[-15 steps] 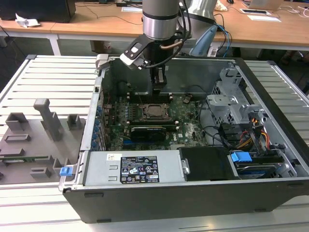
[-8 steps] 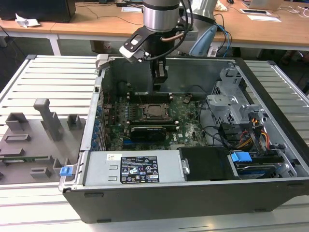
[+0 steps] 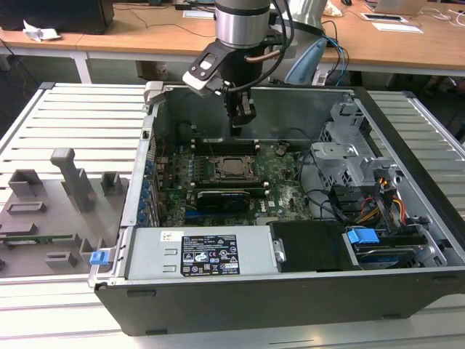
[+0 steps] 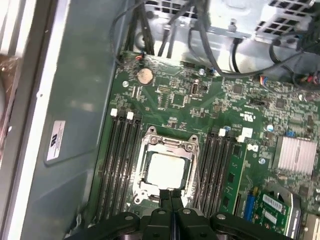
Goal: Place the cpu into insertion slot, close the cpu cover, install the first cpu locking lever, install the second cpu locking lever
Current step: 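Install the first cpu locking lever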
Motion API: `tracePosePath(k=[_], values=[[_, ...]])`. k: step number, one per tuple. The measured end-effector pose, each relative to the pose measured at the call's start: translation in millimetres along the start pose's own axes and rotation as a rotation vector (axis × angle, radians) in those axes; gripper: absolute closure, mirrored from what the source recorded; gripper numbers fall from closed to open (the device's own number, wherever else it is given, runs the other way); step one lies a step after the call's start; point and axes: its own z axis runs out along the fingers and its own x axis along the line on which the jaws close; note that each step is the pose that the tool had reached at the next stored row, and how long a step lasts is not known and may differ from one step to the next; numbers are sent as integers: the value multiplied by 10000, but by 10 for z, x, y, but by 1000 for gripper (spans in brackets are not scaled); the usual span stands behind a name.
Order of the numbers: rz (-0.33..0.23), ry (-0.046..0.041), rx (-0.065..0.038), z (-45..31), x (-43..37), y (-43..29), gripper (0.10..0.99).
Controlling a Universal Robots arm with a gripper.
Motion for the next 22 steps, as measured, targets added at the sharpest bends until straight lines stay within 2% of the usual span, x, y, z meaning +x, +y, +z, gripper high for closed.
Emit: tracePosePath(k=[5, 11, 17, 22], values=[[-721, 17, 10, 0, 0, 0, 980], [-1236, 37, 16, 0, 0, 0, 980], [-2854, 75, 39, 2, 0, 0, 980], [-3670, 102, 46, 3, 1, 0, 980]])
